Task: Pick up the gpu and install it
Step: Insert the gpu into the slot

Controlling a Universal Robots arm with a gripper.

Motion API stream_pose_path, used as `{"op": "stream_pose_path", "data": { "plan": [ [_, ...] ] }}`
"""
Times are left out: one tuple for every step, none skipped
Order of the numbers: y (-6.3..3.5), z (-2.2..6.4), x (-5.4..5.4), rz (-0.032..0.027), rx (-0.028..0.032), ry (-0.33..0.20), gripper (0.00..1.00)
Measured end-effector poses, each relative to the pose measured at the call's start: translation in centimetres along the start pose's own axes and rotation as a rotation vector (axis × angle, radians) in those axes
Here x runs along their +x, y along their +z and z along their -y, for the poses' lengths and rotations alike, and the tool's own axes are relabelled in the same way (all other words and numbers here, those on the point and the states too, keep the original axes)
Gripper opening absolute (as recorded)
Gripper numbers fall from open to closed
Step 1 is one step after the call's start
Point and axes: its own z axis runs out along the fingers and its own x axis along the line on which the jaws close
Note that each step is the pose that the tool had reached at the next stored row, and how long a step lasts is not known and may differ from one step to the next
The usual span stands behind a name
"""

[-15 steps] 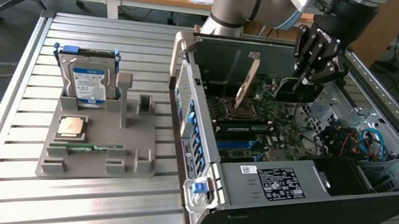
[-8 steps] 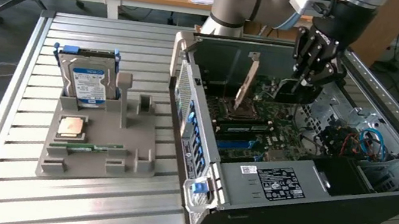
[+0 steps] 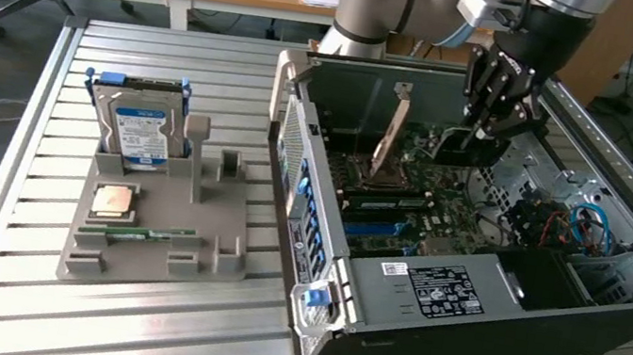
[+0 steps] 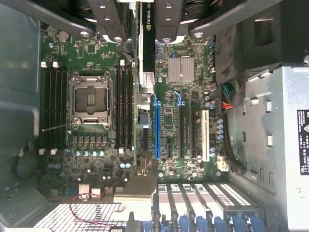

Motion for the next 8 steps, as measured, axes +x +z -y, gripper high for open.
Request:
{"op": "stream_pose_path", "data": {
  "plan": [
    [0.06, 0.0, 0.0, 0.0, 0.0, 0.0, 0.27],
    [0.11, 0.0, 0.0, -0.0001, 0.0, 0.0, 0.27],
    [0.16, 0.0, 0.0, -0.0001, 0.0, 0.0, 0.27],
    [0.18, 0.0, 0.0, -0.0001, -0.0001, 0.0, 0.27],
    [0.18, 0.0, 0.0, -0.0003, -0.0001, 0.0, 0.27],
    [0.2, 0.0, 0.0, 0.0, 0.0, 0.0, 0.27],
    [0.2, 0.0, 0.0, -0.0001, 0.0, 0.0, 0.27],
    [0.2, 0.0, 0.0, 0.0, 0.0, 0.0, 0.27]
  ]
}}
